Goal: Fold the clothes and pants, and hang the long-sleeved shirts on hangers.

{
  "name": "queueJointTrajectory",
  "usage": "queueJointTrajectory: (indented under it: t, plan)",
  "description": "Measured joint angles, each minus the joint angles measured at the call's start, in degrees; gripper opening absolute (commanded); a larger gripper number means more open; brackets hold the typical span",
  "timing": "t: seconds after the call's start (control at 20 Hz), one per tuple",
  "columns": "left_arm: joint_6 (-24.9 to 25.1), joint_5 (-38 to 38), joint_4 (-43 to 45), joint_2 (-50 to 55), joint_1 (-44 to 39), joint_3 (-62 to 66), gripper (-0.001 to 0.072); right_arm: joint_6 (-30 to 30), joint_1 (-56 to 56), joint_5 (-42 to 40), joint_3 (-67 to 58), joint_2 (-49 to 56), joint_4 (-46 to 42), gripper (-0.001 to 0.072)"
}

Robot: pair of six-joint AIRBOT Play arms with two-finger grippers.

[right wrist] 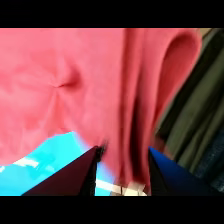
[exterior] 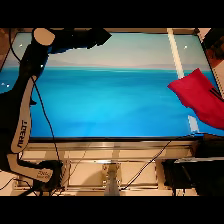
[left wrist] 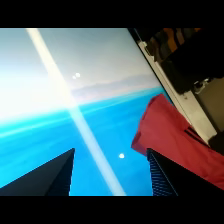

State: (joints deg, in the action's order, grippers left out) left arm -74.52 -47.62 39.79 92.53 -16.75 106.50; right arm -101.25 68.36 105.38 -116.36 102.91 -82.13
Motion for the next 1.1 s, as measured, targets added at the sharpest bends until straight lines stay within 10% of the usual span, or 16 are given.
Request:
queueJointTrajectory:
  t: [0.25,0.35,0.4,0.45,0.8,1.1]
  plan:
    - [0.02,-0.02,0.02,0.44,0.0,0.0,0.0529,-0.59,0.0,0.17,-0.11,-0.83,-0.74,0.0346]
    - [0.02,0.0,0.02,0.44,0.0,0.0,0.0365,-1.01,0.0,0.17,-0.11,-1.16,0.66,0.0207]
    - [0.09,0.0,0.04,0.46,0.0,0.0,0.0165,-0.98,-0.07,0.15,-0.11,-1.22,2.73,0.0014]
    - [0.46,0.02,0.04,0.46,0.02,0.0,0.0016,-0.2,-0.39,0.13,-0.13,-1.36,6.21,0.002]
    - [6.16,-0.04,5.73,-3.72,0.44,0.0,0.0009,7.39,-13.75,-6.95,-0.15,-4.02,41.4,0.0017]
    - [-1.03,-5.27,22.4,-15.89,1.64,0.0,0.0008,9.81,-34.77,-12.13,-1.88,-5.97,53.33,0.0016]
